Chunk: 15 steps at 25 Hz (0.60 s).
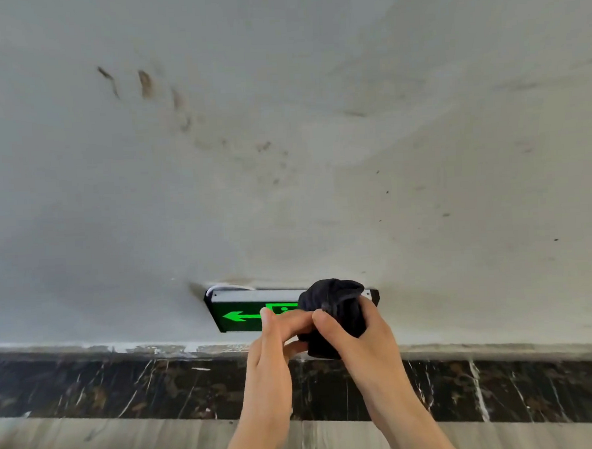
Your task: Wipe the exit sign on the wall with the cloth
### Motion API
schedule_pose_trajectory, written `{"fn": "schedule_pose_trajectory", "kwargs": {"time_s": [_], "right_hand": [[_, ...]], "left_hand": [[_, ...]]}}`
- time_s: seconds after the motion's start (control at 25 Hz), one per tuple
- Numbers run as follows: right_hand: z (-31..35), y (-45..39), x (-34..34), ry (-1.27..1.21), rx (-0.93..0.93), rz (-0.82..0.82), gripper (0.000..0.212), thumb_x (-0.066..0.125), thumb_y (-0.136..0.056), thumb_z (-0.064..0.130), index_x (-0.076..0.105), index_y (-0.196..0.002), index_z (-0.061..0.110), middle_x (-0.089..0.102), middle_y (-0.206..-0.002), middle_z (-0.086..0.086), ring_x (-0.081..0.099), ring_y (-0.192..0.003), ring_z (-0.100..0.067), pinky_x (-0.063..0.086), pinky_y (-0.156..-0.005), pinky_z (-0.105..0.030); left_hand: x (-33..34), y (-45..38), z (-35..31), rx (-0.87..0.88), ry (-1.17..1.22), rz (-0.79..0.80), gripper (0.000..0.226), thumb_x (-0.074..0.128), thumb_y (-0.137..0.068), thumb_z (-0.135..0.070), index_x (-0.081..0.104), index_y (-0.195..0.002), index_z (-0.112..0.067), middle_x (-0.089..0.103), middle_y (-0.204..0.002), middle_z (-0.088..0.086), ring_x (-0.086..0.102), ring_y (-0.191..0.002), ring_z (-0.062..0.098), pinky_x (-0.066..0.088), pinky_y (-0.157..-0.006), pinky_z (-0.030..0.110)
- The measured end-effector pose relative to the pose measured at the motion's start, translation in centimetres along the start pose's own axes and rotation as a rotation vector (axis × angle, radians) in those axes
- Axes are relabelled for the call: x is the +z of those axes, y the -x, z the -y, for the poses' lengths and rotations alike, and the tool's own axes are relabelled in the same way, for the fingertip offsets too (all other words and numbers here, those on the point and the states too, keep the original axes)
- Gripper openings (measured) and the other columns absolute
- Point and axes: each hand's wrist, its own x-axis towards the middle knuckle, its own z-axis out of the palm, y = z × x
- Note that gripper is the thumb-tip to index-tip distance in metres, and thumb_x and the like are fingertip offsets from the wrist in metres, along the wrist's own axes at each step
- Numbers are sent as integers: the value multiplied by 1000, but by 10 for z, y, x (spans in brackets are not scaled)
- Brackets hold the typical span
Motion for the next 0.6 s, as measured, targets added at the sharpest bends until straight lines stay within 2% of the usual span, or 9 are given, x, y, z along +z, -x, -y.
{"fn": "schedule_pose_trajectory", "kwargs": {"time_s": [0.2,0.32,0.44,0.48,0.6], "right_hand": [[-53,-22,7,-82,-81,15,35,71,-64,54,70,-96,40,75,-94,11,69,-91,-8,56,-87,-42],[-70,-28,12,-153,-78,2,36,74,-66,52,70,-99,39,75,-98,8,69,-96,-13,55,-90,-46],[-75,-29,10,-191,-51,-15,28,78,-71,41,71,-98,41,76,-99,7,69,-99,-17,53,-93,-48],[-74,-29,9,-193,-48,-19,28,78,-71,39,72,-98,40,76,-99,6,69,-100,-19,53,-93,-49],[-68,-28,10,-160,-84,-22,26,78,-73,35,72,-98,40,76,-98,6,69,-100,-20,53,-92,-51]], "left_hand": [[-10,-22,54,11,135,-11,67,33,-88,-63,75,-109,-15,78,-101,9,73,-97,23,59,-77,29],[-22,-35,56,113,-24,-87,51,37,-93,-56,75,-99,-23,78,-95,-2,72,-92,18,57,-79,36],[-38,-56,31,477,-494,-196,32,38,-109,-46,67,-99,-36,70,-103,-17,62,-101,-1,55,-88,40],[-43,-67,17,666,-636,-231,28,40,-105,-39,68,-105,-32,68,-113,-11,58,-109,1,53,-93,42],[-56,-107,-33,1231,-986,-349,37,48,-98,-22,67,-124,-6,57,-138,14,46,-133,31,35,-111,48]]}}
